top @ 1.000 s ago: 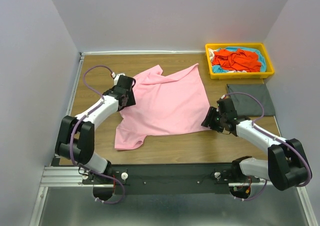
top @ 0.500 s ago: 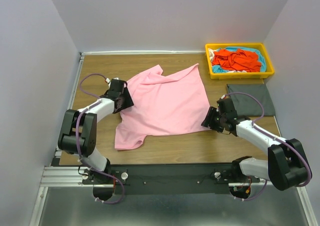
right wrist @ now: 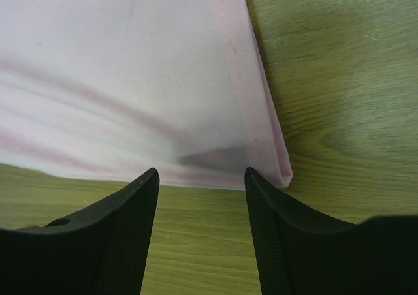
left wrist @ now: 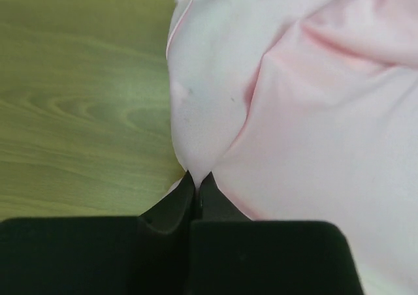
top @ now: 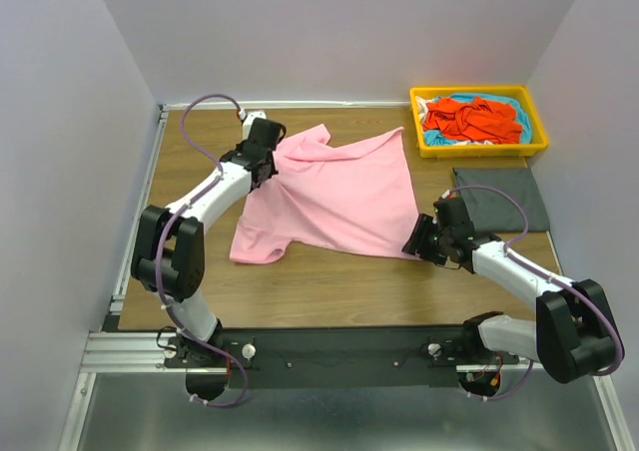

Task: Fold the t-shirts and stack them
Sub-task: Flatten the tshirt out

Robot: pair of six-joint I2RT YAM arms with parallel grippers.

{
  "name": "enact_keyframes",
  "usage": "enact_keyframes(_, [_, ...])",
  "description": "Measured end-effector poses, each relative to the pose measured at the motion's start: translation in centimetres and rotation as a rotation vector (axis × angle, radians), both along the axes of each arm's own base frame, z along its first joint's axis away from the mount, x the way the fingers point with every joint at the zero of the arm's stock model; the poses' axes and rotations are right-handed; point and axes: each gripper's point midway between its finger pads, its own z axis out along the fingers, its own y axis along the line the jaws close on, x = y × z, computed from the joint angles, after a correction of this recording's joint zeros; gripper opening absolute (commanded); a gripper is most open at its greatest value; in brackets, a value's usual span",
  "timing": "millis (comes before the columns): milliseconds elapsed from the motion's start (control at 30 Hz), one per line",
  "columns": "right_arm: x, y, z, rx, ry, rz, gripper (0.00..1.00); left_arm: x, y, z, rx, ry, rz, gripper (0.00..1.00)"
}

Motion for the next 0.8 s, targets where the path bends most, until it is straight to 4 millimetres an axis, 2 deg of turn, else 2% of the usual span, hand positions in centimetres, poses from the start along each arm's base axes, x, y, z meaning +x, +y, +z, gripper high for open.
enact_keyframes(67, [0.0,0.0,0.0,0.000,0.000,0.000,0.63,0.5,-0.1,3.2,0.093,-0.058,0.016,0.10])
enact_keyframes(133, [0.0,0.0,0.0,0.001,0.001,0.000,0.63,0.9,1.3,5.6,0.176,-0.094,0.072,0.33])
enact_keyframes(167, [0.0,0.1,0.0,0.005,0.000,0.001,0.63,1.2,2.6,6.8,0.220,-0.111,0.116,0.59])
enact_keyframes(200, [0.0,0.2,0.1,0.010,-0.002,0.003,0.63,1.2,4.6,7.9,0.284,-0.120,0.179,0.69])
enact_keyframes(267, [0.0,0.2,0.1,0.010,-0.001,0.004,0.63,0.8,7.1,9.0,0.368,-0.120,0.251,0.82])
enact_keyframes(333, [0.0,0.2,0.1,0.009,0.000,0.004,0.63,0.3,9.4,9.7,0.436,-0.107,0.315,0.84])
enact_keyframes(433, [0.0,0.2,0.0,0.007,0.001,0.007,0.63,-0.6,10.3,8.5,0.452,-0.073,0.320,0.84])
enact_keyframes(533, [0.0,0.2,0.1,0.003,0.001,0.013,0.63,-2.4,9.9,5.9,0.409,-0.028,0.279,0.84])
enact_keyframes(633, [0.1,0.2,0.1,-0.004,0.003,0.020,0.63,-5.0,8.9,3.3,0.324,0.020,0.223,0.79])
enact_keyframes(700, [0.2,0.2,0.1,-0.008,0.007,0.025,0.63,-6.7,8.0,2.1,0.240,0.032,0.188,0.78])
enact_keyframes(800, [0.4,0.2,0.0,-0.017,0.015,0.032,0.63,-8.1,6.2,1.0,0.110,0.024,0.144,0.78])
